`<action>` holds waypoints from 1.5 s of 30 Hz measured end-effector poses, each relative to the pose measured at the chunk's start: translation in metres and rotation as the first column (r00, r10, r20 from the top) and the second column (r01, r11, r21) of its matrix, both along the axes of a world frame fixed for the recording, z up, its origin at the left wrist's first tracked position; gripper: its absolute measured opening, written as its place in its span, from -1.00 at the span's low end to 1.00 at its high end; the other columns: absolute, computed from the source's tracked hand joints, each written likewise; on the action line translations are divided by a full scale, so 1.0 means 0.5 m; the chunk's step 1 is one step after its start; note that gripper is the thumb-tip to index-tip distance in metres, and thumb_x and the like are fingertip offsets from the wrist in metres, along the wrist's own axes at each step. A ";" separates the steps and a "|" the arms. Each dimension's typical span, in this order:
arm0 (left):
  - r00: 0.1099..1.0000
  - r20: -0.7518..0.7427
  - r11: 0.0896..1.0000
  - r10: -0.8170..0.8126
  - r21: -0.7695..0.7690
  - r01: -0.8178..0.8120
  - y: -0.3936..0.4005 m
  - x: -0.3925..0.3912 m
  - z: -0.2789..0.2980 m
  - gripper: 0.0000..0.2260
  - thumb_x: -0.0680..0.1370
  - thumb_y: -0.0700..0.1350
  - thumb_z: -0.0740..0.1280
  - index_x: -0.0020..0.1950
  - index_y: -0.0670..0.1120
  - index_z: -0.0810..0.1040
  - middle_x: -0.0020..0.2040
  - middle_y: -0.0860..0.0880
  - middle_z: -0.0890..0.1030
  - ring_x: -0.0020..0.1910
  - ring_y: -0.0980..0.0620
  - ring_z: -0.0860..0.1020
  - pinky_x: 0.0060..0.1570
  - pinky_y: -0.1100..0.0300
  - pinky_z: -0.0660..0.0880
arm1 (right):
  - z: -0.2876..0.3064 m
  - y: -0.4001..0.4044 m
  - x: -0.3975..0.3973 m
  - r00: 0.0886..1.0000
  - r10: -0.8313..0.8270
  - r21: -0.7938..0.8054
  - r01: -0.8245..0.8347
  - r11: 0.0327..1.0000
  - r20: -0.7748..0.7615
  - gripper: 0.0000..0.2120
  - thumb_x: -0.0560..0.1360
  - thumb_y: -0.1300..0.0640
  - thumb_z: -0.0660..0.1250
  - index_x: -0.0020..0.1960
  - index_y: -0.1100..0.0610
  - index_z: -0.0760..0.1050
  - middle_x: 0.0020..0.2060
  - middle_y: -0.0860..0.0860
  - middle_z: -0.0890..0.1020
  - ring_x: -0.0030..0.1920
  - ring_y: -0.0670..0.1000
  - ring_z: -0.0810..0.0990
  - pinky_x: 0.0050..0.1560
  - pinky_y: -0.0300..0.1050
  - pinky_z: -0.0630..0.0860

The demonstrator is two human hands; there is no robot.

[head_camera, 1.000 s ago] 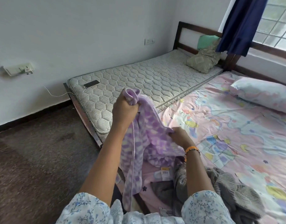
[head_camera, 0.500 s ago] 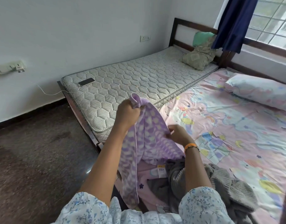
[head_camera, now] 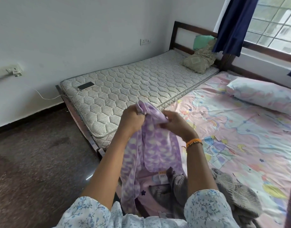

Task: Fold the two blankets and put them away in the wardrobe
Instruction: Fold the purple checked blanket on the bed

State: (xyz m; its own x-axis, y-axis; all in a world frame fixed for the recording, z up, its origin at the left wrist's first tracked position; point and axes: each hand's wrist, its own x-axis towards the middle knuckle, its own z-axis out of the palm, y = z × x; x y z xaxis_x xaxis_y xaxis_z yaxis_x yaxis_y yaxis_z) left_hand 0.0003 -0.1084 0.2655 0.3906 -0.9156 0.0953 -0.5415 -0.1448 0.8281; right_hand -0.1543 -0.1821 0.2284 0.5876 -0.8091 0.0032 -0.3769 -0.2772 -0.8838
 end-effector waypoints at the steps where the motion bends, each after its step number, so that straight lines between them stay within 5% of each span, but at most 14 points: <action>1: 0.997 -0.054 0.998 0.050 -0.024 -0.052 0.001 0.006 0.003 -0.84 0.46 -0.30 0.22 -0.29 -0.19 0.53 -0.30 -0.17 0.59 -0.31 -0.10 0.51 -0.35 0.21 0.33 | -0.030 -0.008 -0.011 0.972 -0.043 -0.034 0.036 0.999 -0.229 -0.84 0.36 0.26 0.44 -0.07 0.28 0.56 -0.20 0.16 0.57 -0.11 0.04 0.52 -0.18 -0.18 0.33; 4: 0.961 -0.232 0.976 0.149 -0.123 -0.181 -0.007 0.031 0.003 -0.77 0.45 -0.32 0.25 -0.36 -0.07 0.48 -0.41 -0.03 0.49 -0.40 -0.01 0.45 -0.35 0.19 0.37 | -0.110 -0.019 -0.037 0.831 -0.119 0.037 0.165 0.986 -0.543 -0.85 0.48 0.16 0.32 -0.15 0.24 0.57 -0.19 0.18 0.55 -0.12 0.08 0.51 -0.18 -0.16 0.31; 6: 0.957 -0.275 0.975 0.094 -0.169 -0.144 -0.011 0.045 0.003 -0.87 0.43 -0.29 0.35 -0.08 -0.10 0.57 -0.20 -0.03 0.58 -0.15 -0.06 0.58 -0.11 0.09 0.53 | -0.098 -0.022 -0.031 0.876 -0.221 0.065 0.273 0.960 -0.429 -0.74 0.53 0.09 0.26 -0.29 0.19 0.46 -0.33 0.13 0.48 -0.25 0.05 0.44 -0.27 -0.10 0.31; 8: 0.965 -0.246 0.993 -0.086 -0.102 0.063 -0.015 0.052 -0.010 -0.43 0.39 -0.22 0.46 0.35 0.01 0.38 0.01 0.05 0.55 0.03 0.09 0.55 0.09 0.15 0.49 | -0.052 -0.019 -0.007 0.923 -0.282 -0.006 0.290 0.957 -0.261 -0.66 0.53 0.05 0.25 -0.36 0.17 0.34 -0.47 0.03 0.35 -0.41 -0.01 0.31 -0.39 -0.12 0.21; 10: 0.953 -0.156 0.960 -0.260 0.068 0.273 -0.012 0.038 -0.025 -0.20 0.36 -0.20 0.50 0.49 0.03 0.16 -0.09 0.09 0.52 -0.07 0.17 0.51 0.08 0.19 0.47 | 0.005 -0.004 0.029 0.984 -0.173 -0.043 0.171 0.984 -0.043 -0.67 0.49 0.10 0.33 -0.39 0.15 0.33 -0.49 -0.03 0.28 -0.46 -0.13 0.22 -0.41 -0.15 0.18; 13: 0.970 -0.001 0.967 -0.245 0.068 0.244 -0.010 0.015 -0.039 -0.90 0.43 -0.29 0.40 -0.11 -0.13 0.58 -0.28 0.00 0.54 -0.10 -0.14 0.59 -0.01 0.07 0.53 | 0.042 0.014 0.057 0.988 0.037 -0.029 -0.033 0.999 0.148 -0.77 0.38 0.20 0.42 -0.23 0.35 0.45 -0.38 0.07 0.41 -0.31 -0.10 0.36 -0.32 -0.14 0.29; 14: 0.984 0.006 0.983 -0.177 0.046 0.176 -0.009 0.015 -0.037 -0.89 0.45 -0.30 0.33 -0.25 -0.13 0.56 -0.28 -0.05 0.57 -0.10 -0.17 0.59 -0.10 0.11 0.51 | 0.036 0.012 0.054 0.989 0.051 -0.034 -0.047 0.998 0.138 -0.77 0.35 0.22 0.43 -0.19 0.36 0.45 -0.33 0.09 0.43 -0.27 -0.05 0.36 -0.29 -0.13 0.30; 20: 0.960 -0.238 0.986 0.148 -0.042 -0.163 -0.007 0.047 -0.021 -0.91 0.46 -0.23 0.31 -0.16 -0.18 0.61 -0.16 -0.24 0.65 -0.25 -0.07 0.53 -0.28 0.14 0.41 | -0.066 -0.018 -0.012 0.885 -0.303 -0.169 0.259 0.951 -0.353 -0.88 0.38 0.40 0.22 -0.20 0.32 0.53 -0.23 0.25 0.61 -0.16 0.15 0.54 -0.19 -0.07 0.36; 22: 0.949 -0.294 0.987 0.112 -0.074 -0.140 -0.006 0.056 -0.018 -0.92 0.44 -0.23 0.37 -0.13 -0.08 0.61 -0.12 -0.13 0.65 -0.12 -0.05 0.59 -0.10 0.10 0.51 | -0.069 -0.018 -0.013 0.899 -0.314 -0.067 0.309 0.949 -0.306 -0.81 0.33 0.43 0.17 -0.32 0.22 0.49 -0.36 0.19 0.57 -0.28 0.14 0.51 -0.22 -0.08 0.35; 25: 0.953 -0.288 0.995 -0.097 -0.053 0.085 -0.009 0.046 -0.028 -0.72 0.42 -0.24 0.43 0.08 0.00 0.55 -0.12 0.03 0.58 -0.12 0.11 0.55 0.03 0.16 0.51 | -0.013 -0.012 0.015 0.950 -0.310 0.127 0.303 0.945 0.039 -0.66 0.38 0.50 0.07 -0.36 0.10 0.35 -0.47 0.02 0.37 -0.46 -0.07 0.36 -0.30 -0.16 0.33; 28: 0.955 -0.254 0.986 -0.156 0.021 0.166 -0.017 0.011 -0.048 -0.77 0.39 -0.19 0.46 0.02 -0.14 0.58 -0.19 -0.06 0.59 -0.14 0.01 0.56 0.01 0.11 0.52 | 0.037 0.013 0.052 0.969 -0.114 0.249 0.057 0.967 0.221 -0.69 0.45 0.47 0.05 -0.29 0.13 0.34 -0.39 0.01 0.35 -0.42 -0.15 0.37 -0.26 -0.28 0.45; 33: 0.969 -0.206 0.983 -0.135 0.095 0.157 -0.025 0.000 -0.064 -0.72 0.34 -0.13 0.44 0.02 -0.15 0.57 -0.08 -0.12 0.66 -0.04 -0.07 0.62 0.05 0.03 0.55 | 0.000 0.015 0.069 0.990 -0.093 0.295 0.057 0.954 0.109 -0.70 0.47 0.42 0.05 -0.25 0.11 0.42 -0.38 0.03 0.45 -0.34 -0.09 0.44 -0.16 -0.21 0.50; 40: 0.977 -0.215 0.986 0.001 0.166 0.035 -0.003 0.014 -0.088 -0.75 0.36 -0.06 0.51 -0.17 -0.16 0.51 -0.30 -0.03 0.51 -0.31 0.07 0.46 -0.32 0.23 0.37 | -0.093 0.001 0.024 0.971 -0.225 0.421 0.240 0.875 -0.086 -0.80 0.54 0.27 0.12 -0.19 0.12 0.47 -0.37 0.02 0.47 -0.33 -0.06 0.45 -0.15 -0.18 0.44; 45: 0.950 -0.310 0.978 0.051 0.209 0.016 0.001 0.016 -0.140 -0.85 0.41 -0.22 0.45 -0.05 -0.14 0.56 -0.15 -0.10 0.58 -0.14 -0.02 0.53 -0.08 0.13 0.44 | -0.180 -0.001 -0.006 0.931 -0.326 0.545 0.362 0.756 -0.167 -0.80 0.54 0.23 0.17 -0.23 0.13 0.48 -0.40 0.04 0.46 -0.35 -0.03 0.44 -0.23 -0.18 0.43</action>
State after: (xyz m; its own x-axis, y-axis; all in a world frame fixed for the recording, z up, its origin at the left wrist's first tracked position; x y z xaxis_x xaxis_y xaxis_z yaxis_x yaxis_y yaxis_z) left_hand 0.0084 -0.1082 0.1957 0.3859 -0.8949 -0.2242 -0.2571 -0.3377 0.9054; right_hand -0.1572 -0.1825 0.1384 0.2535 -0.8047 -0.5369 -0.4057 0.4154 -0.8142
